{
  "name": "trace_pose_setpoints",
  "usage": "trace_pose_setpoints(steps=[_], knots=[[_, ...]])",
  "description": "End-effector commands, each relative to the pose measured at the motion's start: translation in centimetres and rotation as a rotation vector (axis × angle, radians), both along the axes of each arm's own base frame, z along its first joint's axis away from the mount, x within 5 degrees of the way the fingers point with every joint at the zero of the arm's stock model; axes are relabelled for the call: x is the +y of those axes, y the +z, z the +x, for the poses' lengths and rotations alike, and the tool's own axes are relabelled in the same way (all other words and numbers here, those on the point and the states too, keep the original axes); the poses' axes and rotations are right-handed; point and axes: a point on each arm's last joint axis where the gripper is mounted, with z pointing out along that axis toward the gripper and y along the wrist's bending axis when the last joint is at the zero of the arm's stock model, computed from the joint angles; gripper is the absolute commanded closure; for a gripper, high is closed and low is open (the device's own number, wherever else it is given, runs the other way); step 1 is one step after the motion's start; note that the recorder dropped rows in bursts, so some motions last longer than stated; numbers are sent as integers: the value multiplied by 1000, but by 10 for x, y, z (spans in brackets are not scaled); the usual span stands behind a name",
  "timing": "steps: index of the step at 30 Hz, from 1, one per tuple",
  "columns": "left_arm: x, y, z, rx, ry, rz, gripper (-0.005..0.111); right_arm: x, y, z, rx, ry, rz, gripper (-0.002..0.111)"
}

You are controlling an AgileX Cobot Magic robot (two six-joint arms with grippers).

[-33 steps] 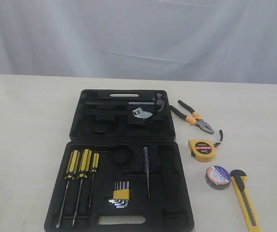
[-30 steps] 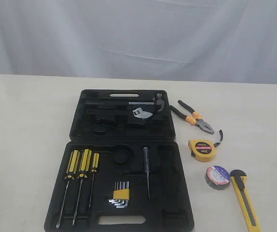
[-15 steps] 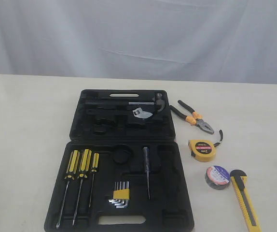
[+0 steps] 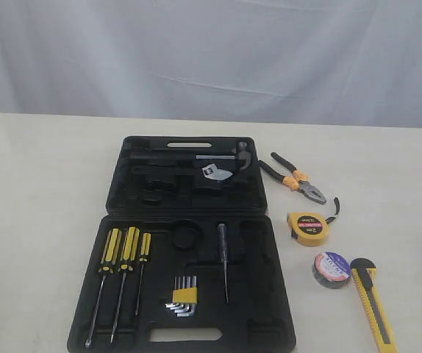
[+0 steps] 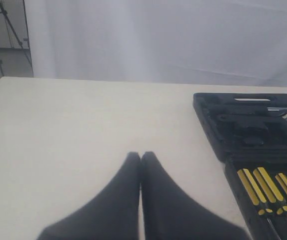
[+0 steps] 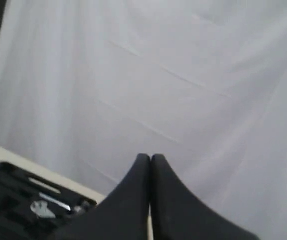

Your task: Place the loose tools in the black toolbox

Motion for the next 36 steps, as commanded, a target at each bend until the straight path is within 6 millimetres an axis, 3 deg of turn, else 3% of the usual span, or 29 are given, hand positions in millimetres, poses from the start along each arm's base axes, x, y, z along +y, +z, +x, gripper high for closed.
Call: trace_pose_setpoints(steps=[1,6,8,11,13,15,17,18,20,22,24,29,36], knots=[[0,-1,0,0,-2,-2,107,5,8,-3,-109,84,73,109],[0,-1,0,0,-2,-2,107,-2,6,-3,-158,147,543,109],[0,-1,0,0,-2,-2,107,-6,-3,-1,-80,104,670,109],[0,-1,0,0,-2,-2,107,-11,9,-7,24,-1,827,109],[0,-1,0,0,-2,-2,107,-10,25,-9,52,7,854,109],[0,-1,0,0,-2,-2,107,-8,50,-8,185,13,728,109],[0,-1,0,0,-2,-2,107,-8,75,-4,438,-36,692,109],[0,-1,0,0,-2,-4,107,-10,87,5,649,-107,685,109],[0,-1,0,0,-2,-4,107,-11,101,27,864,-178,630,109],[0,-1,0,0,-2,-4,107,-12,108,60,937,-224,519,109],[0,-1,0,0,-2,-4,107,-11,102,89,1031,-265,485,109],[0,-1,0,0,-2,-4,107,-2,46,149,1369,-332,469,109],[0,-1,0,0,-2,-4,107,-2,3,183,1515,-226,589,109]])
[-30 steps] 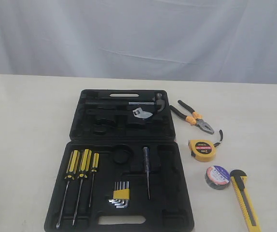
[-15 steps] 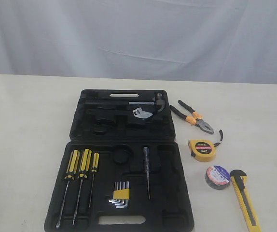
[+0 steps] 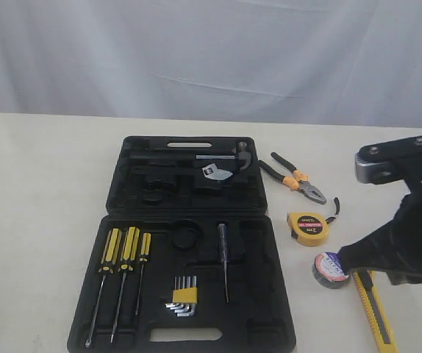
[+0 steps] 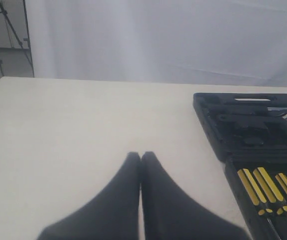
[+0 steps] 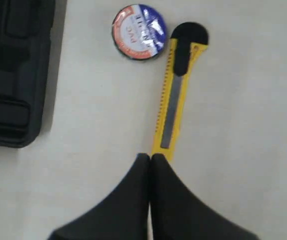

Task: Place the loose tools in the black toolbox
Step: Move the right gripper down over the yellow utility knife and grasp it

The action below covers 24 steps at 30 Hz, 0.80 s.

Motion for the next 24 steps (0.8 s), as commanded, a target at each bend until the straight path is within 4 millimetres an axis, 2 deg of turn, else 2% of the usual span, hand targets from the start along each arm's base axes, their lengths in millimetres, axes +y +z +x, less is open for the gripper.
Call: trace_pose_setpoints(steps=[1,5,9,20,22,24], knots=[[0,-1,0,0,-2,-4,107,-7,-17,18,-3,-3,141,109],[0,-1,0,0,-2,-4,107,-31,-30,21,30,-53,147,109],[0,-1,0,0,-2,-4,107,-51,-47,14,56,-88,109,109],[0,-1,0,0,-2,-4,107,-53,-52,17,-14,-56,67,108],[0,-1,0,0,-2,-4,107,-54,-52,16,-13,-53,63,101],[0,-1,0,0,-2,-4,107,-54,-52,16,-13,-53,63,87]])
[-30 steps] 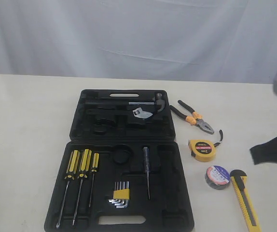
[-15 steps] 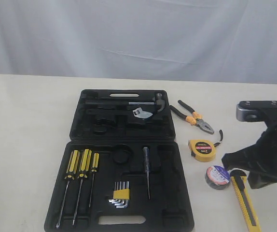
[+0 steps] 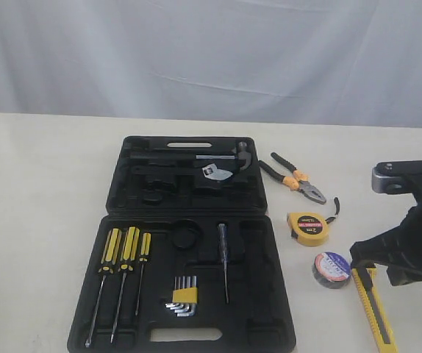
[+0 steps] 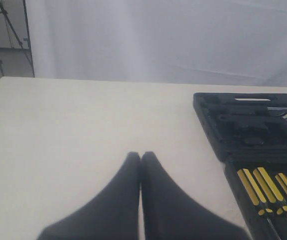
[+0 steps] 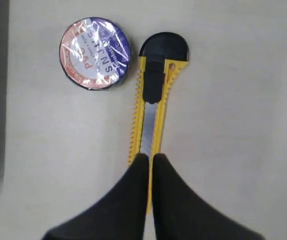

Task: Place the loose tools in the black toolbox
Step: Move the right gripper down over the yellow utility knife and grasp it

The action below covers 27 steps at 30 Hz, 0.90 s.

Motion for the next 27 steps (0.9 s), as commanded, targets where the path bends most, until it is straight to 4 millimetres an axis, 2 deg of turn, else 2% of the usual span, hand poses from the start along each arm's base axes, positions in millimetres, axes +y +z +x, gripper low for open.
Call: trace_pose_setpoints(steps=[1,4,6,14,27], knots=[[0,-1,0,0,-2,-4,107,-2,0,0,-7,14,-18,78],[0,-1,0,0,-2,-4,107,-2,0,0,-10,14,-19,53],[0,-1,0,0,-2,-4,107,-2,0,0,-12,14,-19,45],[0,-1,0,0,-2,-4,107,-2,-3,1,-5,13,-16,49],[0,-1,0,0,-2,-4,107,-4,-49,23,34,-21,34,49]])
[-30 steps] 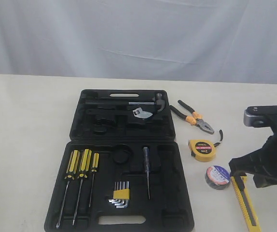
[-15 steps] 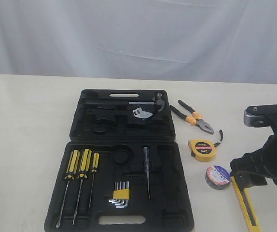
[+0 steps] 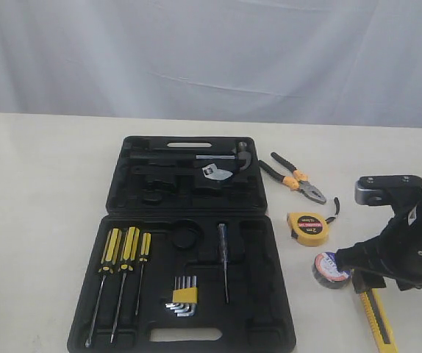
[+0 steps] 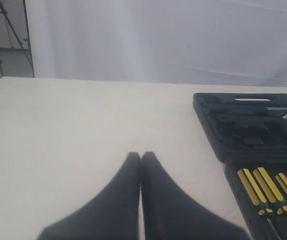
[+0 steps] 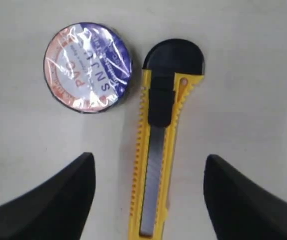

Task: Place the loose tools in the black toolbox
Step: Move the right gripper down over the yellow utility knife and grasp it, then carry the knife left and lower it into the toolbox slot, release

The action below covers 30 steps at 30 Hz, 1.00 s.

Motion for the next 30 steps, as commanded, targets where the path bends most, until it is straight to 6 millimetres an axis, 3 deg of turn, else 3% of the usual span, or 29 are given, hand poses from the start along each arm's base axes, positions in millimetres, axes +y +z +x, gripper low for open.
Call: trace_pose_setpoints(steps=[1,16,19,22,23,27,30], knots=[[0,-1,0,0,-2,-4,107,-2,-14,5,5,-10,8,49],[0,-1,0,0,-2,-4,107,-4,-58,11,89,-7,22,49],[0,-1,0,0,-2,-2,107,-3,-60,10,108,-8,26,64],[0,-1,0,0,-2,-2,107,-3,-60,8,133,-8,31,103],[0,-1,0,0,-2,-2,107,-3,-61,7,142,-8,32,108],[0,-1,0,0,-2,-4,107,-4,-51,6,188,12,22,108],[0,-1,0,0,-2,-4,107,-4,-12,8,186,6,21,108]])
